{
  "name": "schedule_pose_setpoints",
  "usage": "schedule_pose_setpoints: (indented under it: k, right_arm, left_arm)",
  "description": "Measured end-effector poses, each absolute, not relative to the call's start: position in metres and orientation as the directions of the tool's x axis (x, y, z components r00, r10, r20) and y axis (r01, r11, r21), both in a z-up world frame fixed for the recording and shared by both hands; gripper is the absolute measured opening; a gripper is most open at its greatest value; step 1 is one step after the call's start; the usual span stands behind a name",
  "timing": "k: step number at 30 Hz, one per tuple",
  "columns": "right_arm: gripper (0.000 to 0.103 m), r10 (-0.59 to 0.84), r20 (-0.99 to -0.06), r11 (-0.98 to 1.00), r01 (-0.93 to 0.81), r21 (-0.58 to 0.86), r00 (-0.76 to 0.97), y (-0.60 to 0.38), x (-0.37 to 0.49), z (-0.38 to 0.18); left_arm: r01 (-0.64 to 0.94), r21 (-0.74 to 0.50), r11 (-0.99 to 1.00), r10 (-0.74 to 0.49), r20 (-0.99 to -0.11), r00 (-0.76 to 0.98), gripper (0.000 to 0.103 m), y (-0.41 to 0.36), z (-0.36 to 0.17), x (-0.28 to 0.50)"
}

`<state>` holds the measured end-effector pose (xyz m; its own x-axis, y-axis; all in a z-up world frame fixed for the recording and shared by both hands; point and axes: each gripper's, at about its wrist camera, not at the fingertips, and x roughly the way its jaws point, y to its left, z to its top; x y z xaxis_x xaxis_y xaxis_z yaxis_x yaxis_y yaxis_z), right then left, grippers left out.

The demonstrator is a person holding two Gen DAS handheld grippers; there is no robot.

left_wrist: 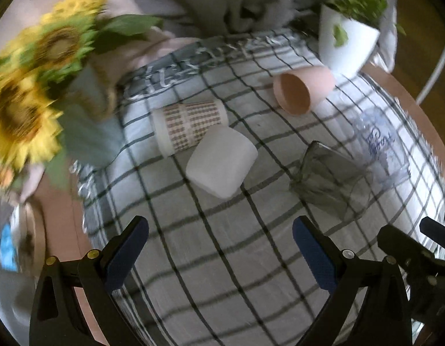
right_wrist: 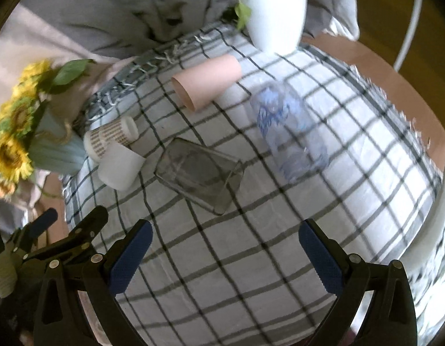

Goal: Flip cup upside down
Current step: 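Move the left tool to the white frosted cup and close on it, then lift the white cup with the left tool, set it down, open fingers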

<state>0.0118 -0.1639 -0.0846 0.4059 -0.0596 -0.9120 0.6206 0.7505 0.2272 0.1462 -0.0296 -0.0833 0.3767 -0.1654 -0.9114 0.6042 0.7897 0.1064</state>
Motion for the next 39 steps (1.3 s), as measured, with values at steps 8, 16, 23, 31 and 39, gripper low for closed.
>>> schedule_pose_setpoints:
  k: [8,16,23,31,39]
  right_arm:
    - [0.102,-0.044,-0.929,0.629,0.733,0.259,0.367,-0.149,0.025,-0.115]
    - [0.102,-0.032,-0.940,0.536,0.799,0.272,0.341,-0.144,0.034,-0.137]
    - [0.102,-0.029,-0.946,0.532,0.806,0.258,0.322,-0.142,0.038,-0.144]
    - [0.102,-0.037,-0.947,0.513,0.820,0.255,0.318,-0.152,0.033,-0.147]
    - [0.102,-0.044,-0.945,0.524,0.813,0.255,0.325,-0.159,0.023,-0.146]
  left_arm:
    - [0.719,0.113,0.685,-0.194,-0.924,0.329,0.101,-0.040,-0.109,0.183]
    - [0.751,0.081,0.655,-0.194,-0.943,0.271,0.096,-0.050,-0.135,0.203]
    - [0.757,0.060,0.651,-0.195,-0.950,0.243,0.088,-0.059,-0.149,0.209]
    - [0.731,0.064,0.680,-0.175,-0.953,0.247,0.072,-0.065,-0.158,0.215]
    - [0.698,0.042,0.715,-0.185,-0.951,0.247,0.071,-0.062,-0.153,0.203]
